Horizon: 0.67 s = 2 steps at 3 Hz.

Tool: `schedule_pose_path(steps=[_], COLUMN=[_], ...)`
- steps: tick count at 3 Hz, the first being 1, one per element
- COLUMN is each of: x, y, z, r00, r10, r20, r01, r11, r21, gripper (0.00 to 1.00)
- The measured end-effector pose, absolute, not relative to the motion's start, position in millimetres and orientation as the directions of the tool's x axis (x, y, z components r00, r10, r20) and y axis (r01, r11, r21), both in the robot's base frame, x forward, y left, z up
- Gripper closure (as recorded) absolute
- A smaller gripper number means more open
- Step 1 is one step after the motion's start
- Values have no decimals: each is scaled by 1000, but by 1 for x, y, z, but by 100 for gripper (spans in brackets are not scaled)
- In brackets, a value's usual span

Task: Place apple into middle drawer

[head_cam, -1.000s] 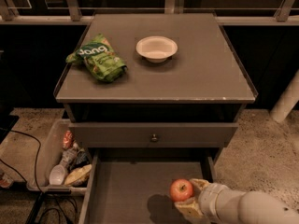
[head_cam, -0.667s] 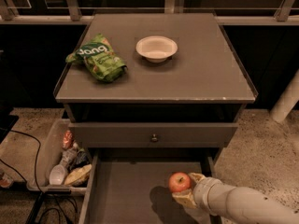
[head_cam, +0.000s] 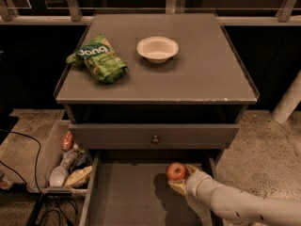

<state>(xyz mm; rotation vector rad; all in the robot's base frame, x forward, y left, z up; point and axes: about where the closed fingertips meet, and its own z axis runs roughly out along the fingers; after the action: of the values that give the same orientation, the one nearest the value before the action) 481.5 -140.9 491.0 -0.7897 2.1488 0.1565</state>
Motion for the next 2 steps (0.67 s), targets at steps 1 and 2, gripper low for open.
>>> schedule_pose_path(steps=[1,2], x=[505,529], y=[-138,-140], z=[472,459], r00=[-432,-393], r10=[-448,-400], r20=[-783,-828], r01=[-570,-574], r11=[808,810], r21=[-148,-118], gripper=[100,100])
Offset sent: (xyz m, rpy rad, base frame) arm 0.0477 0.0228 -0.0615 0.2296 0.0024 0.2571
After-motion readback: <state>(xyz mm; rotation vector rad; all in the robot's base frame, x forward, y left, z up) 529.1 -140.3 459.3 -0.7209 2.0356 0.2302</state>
